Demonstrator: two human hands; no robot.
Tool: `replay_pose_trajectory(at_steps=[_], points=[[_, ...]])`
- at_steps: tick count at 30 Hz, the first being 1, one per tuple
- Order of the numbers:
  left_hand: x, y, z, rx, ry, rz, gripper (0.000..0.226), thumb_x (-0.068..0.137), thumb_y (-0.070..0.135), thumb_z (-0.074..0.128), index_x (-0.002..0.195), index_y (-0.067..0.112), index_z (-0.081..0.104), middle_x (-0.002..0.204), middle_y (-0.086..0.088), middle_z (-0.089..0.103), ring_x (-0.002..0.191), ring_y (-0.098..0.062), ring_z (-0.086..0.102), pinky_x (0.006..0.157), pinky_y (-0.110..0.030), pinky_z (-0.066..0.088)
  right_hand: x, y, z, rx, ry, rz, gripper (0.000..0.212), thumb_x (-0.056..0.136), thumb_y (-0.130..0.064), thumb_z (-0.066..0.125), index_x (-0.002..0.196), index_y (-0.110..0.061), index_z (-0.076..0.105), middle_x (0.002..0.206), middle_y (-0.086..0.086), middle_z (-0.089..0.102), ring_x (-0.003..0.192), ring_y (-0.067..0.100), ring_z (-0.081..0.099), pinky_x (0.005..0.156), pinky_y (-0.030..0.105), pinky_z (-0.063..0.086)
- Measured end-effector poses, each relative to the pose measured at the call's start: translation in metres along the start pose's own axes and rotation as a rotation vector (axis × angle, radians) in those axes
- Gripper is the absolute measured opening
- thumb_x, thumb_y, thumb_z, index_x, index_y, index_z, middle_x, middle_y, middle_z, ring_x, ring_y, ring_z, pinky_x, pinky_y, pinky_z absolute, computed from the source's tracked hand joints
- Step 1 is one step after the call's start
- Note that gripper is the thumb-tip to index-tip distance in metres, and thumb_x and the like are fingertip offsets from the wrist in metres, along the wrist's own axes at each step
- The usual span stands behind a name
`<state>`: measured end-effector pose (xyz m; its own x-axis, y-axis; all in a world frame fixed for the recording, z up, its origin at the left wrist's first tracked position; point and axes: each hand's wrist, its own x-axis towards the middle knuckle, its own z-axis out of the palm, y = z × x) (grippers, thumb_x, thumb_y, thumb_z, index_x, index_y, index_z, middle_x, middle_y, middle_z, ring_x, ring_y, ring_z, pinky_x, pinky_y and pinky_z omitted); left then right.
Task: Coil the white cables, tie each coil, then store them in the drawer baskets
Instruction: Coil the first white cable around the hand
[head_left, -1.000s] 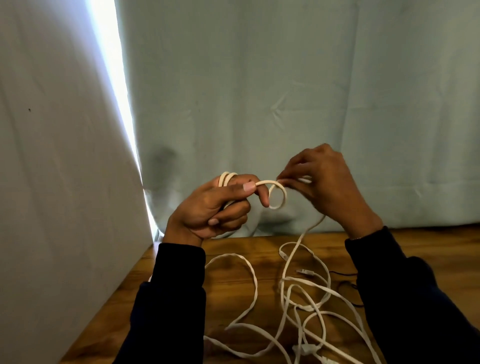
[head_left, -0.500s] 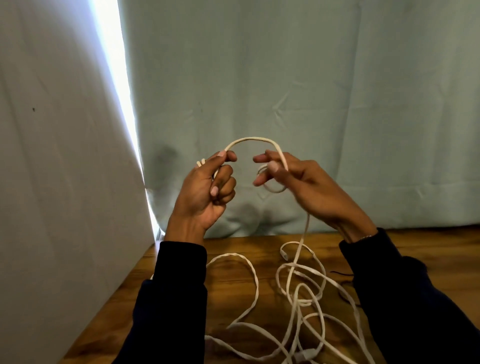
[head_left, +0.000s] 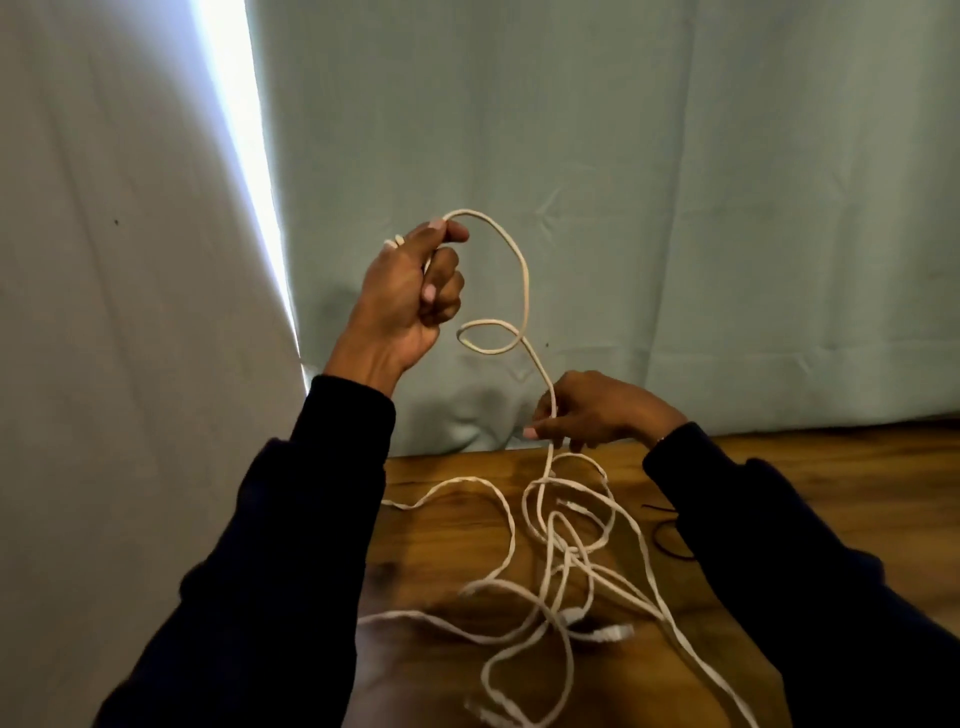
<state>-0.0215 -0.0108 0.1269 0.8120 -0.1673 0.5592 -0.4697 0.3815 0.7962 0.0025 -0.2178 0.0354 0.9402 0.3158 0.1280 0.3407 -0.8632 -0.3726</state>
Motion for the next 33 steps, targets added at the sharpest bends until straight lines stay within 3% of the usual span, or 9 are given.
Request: replay_pose_trajectory(at_steps=[4, 7, 10, 14, 16, 19, 23, 28, 33], points=[[-0.009, 0.010, 0.006, 0.068, 0.023, 0.006, 0.030, 0.107, 0.019, 0.034, 0.090, 0.009, 0.058, 0.040, 0.005, 0.030, 0.034, -0.007, 0.020, 0.037, -0.019, 0.016, -0.005, -0.003, -0.006, 0.285, 0.047, -0.035, 0.035, 0.096, -0.035, 0.064, 0.087, -0.003, 0.075, 0.077, 0.011, 0.077, 0.069, 0.017, 0.075, 0.067, 0.024, 0.061], [-0.016, 0.014, 0.008, 0.083, 0.042, 0.013, 0.031, 0.107, 0.017, 0.034, 0.090, 0.008, 0.058, 0.040, 0.004, 0.030, 0.033, -0.008, 0.020, 0.037, -0.018, 0.017, -0.005, -0.014, -0.028, 0.723, 0.257, -0.146, 0.016, 0.095, -0.012, 0.065, 0.094, 0.002, 0.072, 0.084, 0.021, 0.075, 0.075, 0.025, 0.076, 0.070, 0.029, 0.062], [-0.019, 0.020, 0.008, 0.108, 0.063, 0.026, 0.032, 0.108, 0.018, 0.034, 0.091, 0.007, 0.059, 0.041, 0.003, 0.030, 0.034, -0.008, 0.021, 0.037, -0.019, 0.019, 0.001, -0.029, -0.049, 0.780, 0.485, -0.241, 0.009, 0.095, -0.003, 0.064, 0.096, 0.003, 0.071, 0.083, 0.022, 0.074, 0.075, 0.027, 0.076, 0.070, 0.029, 0.062], [-0.021, 0.031, 0.012, 0.164, 0.071, 0.048, 0.032, 0.108, 0.018, 0.033, 0.093, 0.007, 0.059, 0.042, 0.003, 0.030, 0.035, -0.009, 0.022, 0.038, -0.021, 0.020, -0.001, -0.044, -0.075, 1.059, 0.299, -0.193, 0.022, 0.099, -0.010, 0.059, 0.112, 0.006, 0.067, 0.095, 0.018, 0.074, 0.085, 0.025, 0.076, 0.069, 0.028, 0.060], [-0.021, 0.033, 0.012, 0.193, 0.074, 0.057, 0.032, 0.108, 0.018, 0.033, 0.093, 0.006, 0.059, 0.043, 0.003, 0.030, 0.036, -0.009, 0.022, 0.039, -0.022, 0.018, 0.001, -0.048, -0.082, 0.988, 0.367, -0.197, 0.022, 0.099, -0.010, 0.059, 0.111, 0.007, 0.067, 0.094, 0.017, 0.074, 0.081, 0.022, 0.076, 0.069, 0.031, 0.062], [-0.019, 0.033, 0.008, 0.224, 0.081, 0.064, 0.034, 0.108, 0.019, 0.033, 0.093, 0.007, 0.060, 0.043, 0.003, 0.031, 0.036, -0.010, 0.023, 0.041, -0.023, 0.019, 0.005, -0.053, -0.093, 0.615, 0.685, -0.360, 0.017, 0.099, -0.011, 0.058, 0.102, -0.001, 0.072, 0.088, 0.010, 0.076, 0.078, 0.018, 0.076, 0.073, 0.031, 0.063], [-0.016, 0.023, 0.001, 0.311, 0.156, 0.056, 0.034, 0.108, 0.021, 0.033, 0.092, 0.008, 0.061, 0.047, 0.001, 0.035, 0.039, -0.010, 0.026, 0.041, -0.023, 0.023, 0.006, -0.068, -0.110, 0.681, 0.735, -0.399, 0.013, 0.096, -0.012, 0.066, 0.102, -0.004, 0.073, 0.089, 0.008, 0.077, 0.082, 0.016, 0.076, 0.074, 0.034, 0.063], [-0.011, -0.001, -0.004, 0.679, 0.229, 0.039, 0.037, 0.105, 0.023, 0.039, 0.082, 0.013, 0.066, 0.078, -0.010, 0.055, 0.049, -0.012, 0.037, 0.039, -0.021, 0.029, 0.005, -0.077, -0.117, 0.783, 0.584, -0.423, 0.015, 0.091, -0.010, 0.070, 0.102, -0.001, 0.074, 0.090, 0.013, 0.076, 0.085, 0.025, 0.076, 0.076, 0.033, 0.062], [-0.015, -0.011, 0.001, 0.368, -0.044, -0.156, 0.038, 0.106, 0.029, 0.043, 0.086, 0.006, 0.065, 0.086, -0.015, 0.071, 0.048, -0.011, 0.047, 0.039, -0.016, 0.029, 0.004, -0.079, -0.107, 0.832, 0.469, -0.509, 0.024, 0.091, -0.002, 0.067, 0.114, 0.004, 0.069, 0.098, 0.017, 0.075, 0.090, 0.025, 0.075, 0.079, 0.028, 0.060]])
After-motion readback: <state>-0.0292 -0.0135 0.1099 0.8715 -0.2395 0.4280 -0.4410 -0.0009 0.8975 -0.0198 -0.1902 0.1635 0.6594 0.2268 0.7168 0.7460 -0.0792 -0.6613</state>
